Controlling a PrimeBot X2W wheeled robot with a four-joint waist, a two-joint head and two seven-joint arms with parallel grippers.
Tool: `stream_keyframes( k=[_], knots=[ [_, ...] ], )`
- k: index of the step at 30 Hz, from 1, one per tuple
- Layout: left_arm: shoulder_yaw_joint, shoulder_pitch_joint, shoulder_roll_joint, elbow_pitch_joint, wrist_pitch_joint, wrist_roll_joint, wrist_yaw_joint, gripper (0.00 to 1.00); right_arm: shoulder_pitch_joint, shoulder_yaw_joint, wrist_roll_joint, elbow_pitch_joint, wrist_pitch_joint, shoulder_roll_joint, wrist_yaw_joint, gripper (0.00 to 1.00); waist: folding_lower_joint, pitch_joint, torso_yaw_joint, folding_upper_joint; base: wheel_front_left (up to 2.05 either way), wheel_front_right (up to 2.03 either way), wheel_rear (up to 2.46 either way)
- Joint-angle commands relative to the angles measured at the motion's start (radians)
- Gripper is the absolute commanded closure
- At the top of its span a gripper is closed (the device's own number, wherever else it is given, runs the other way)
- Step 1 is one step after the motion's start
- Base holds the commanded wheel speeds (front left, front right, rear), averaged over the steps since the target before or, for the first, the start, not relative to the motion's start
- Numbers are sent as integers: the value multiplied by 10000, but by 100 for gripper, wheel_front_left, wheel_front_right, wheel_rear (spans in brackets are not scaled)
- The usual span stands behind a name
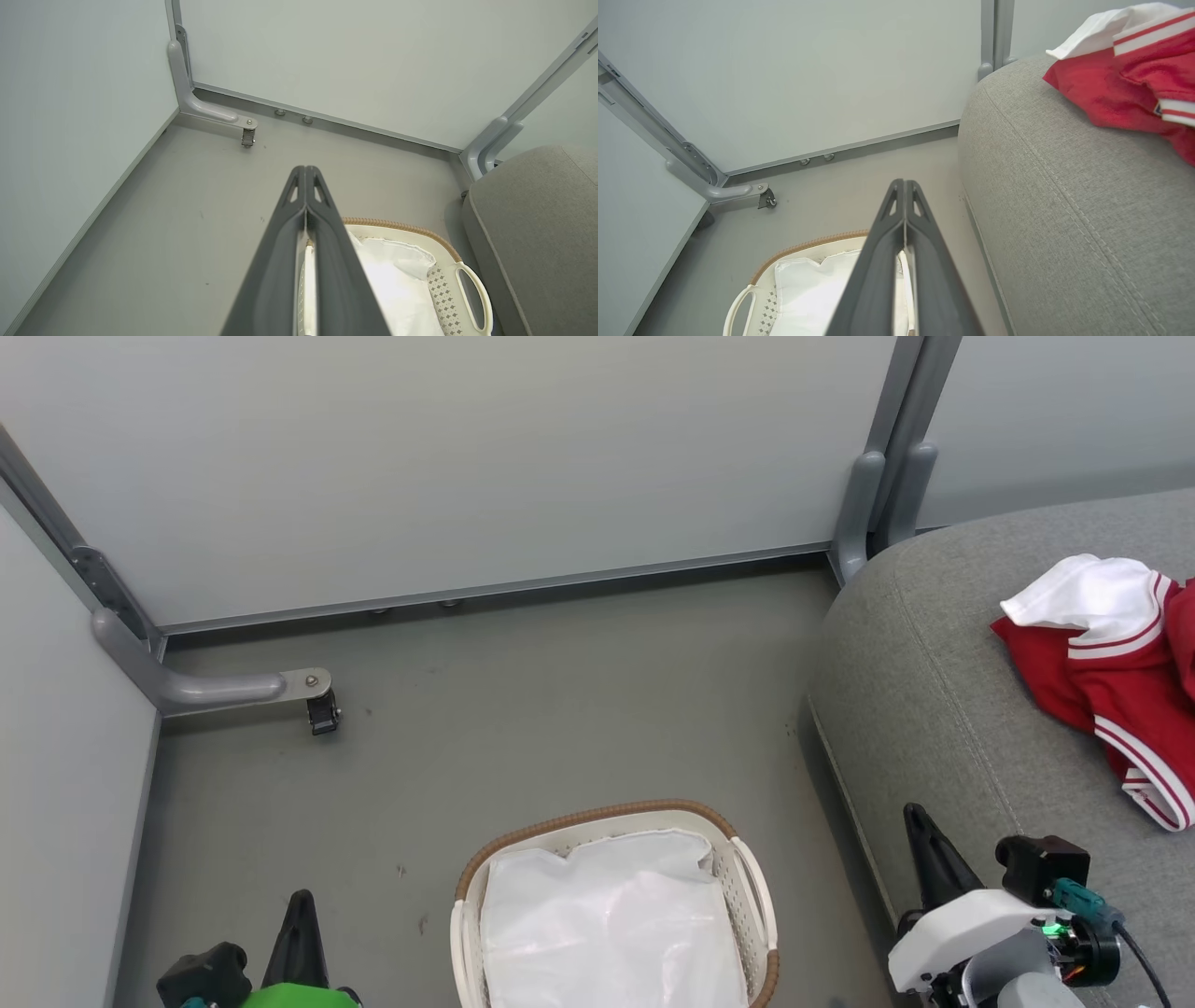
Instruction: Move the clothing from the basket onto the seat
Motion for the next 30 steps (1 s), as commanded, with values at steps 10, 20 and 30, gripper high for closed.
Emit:
stream_keyframes(
  k=[10,20,30],
  knots=[
    [228,-384,38,-420,459,-1940,-181,100,-97,-260,2030,-442,484,-47,-2,100,1,-17,-7,0,0,0,0],
    [391,-534,47,-599,856,-3414,-278,100,-86,-449,3585,-630,881,-46,-3,100,1,-35,-14,0,0,0,0],
    [535,-672,55,-752,1222,-4731,-365,100,-79,-623,4975,-795,1242,-44,-4,100,1,-52,-20,0,0,0,0]
  ],
)
